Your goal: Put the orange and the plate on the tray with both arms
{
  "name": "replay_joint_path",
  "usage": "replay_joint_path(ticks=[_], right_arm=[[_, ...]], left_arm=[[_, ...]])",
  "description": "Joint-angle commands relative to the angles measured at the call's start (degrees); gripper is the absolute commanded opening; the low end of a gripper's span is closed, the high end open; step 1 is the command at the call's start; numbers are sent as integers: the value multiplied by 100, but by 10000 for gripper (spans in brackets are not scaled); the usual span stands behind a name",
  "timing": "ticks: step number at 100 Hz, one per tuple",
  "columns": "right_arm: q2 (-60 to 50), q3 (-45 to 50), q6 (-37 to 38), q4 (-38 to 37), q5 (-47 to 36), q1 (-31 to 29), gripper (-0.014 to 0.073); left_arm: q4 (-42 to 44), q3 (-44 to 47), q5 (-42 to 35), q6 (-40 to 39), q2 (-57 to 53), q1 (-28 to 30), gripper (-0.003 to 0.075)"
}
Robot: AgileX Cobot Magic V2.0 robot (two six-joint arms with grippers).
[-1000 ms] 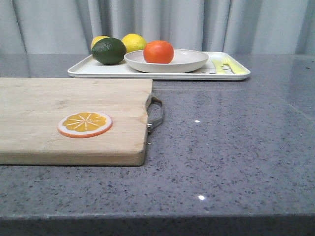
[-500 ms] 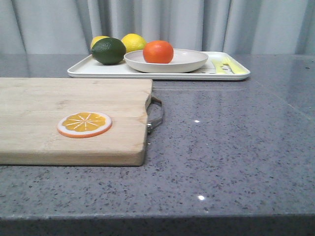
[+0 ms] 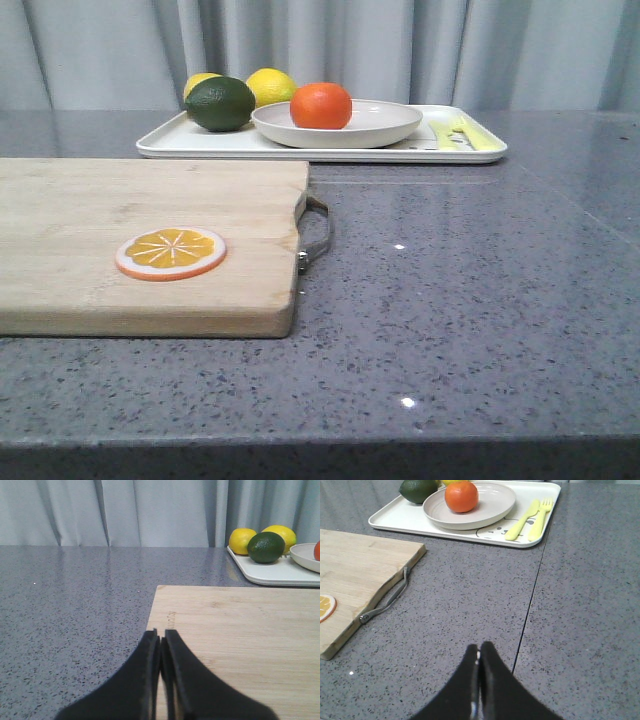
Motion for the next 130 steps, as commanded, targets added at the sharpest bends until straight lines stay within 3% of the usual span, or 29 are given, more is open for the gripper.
replay_joint_path(ticks=[1, 92, 114, 130], right_arm=[[31, -148, -63, 29, -456, -3, -68], [42, -104, -63, 21, -555, -13, -68], [-35, 650, -52, -435, -2523, -168, -68], [-453, 1262, 338, -1123, -3347, -423, -68]], left_arm=[[-11, 42, -456, 0, -192, 15, -20], [-11, 42, -456, 0, -192, 15, -20], [-11, 42, -456, 0, -192, 15, -20], [-11, 42, -456, 0, -192, 15, -20]])
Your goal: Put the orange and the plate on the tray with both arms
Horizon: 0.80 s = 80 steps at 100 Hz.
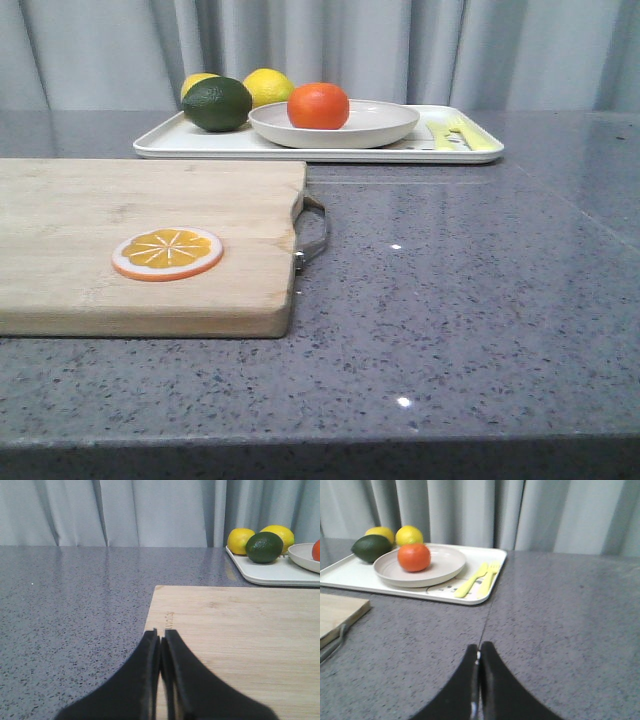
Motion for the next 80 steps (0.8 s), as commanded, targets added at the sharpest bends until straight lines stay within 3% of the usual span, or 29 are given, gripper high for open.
replay_joint_path(ticks=[1, 23, 53, 80], right_arm=[[-177, 119, 276, -497, -930, -184, -68], [-819, 801, 1578, -1744, -1099, -725, -68], [-1490, 1607, 1610, -1784, -1178, -843, -68], [-1545, 1594, 1610, -1784, -930, -843, -68]], left_arm=[[-11, 42, -456, 0, -192, 15, -20], [-11, 42, -456, 0, -192, 15, -20], [-11, 42, -456, 0, -192, 15, -20], [-11, 42, -456, 0, -192, 15, -20]])
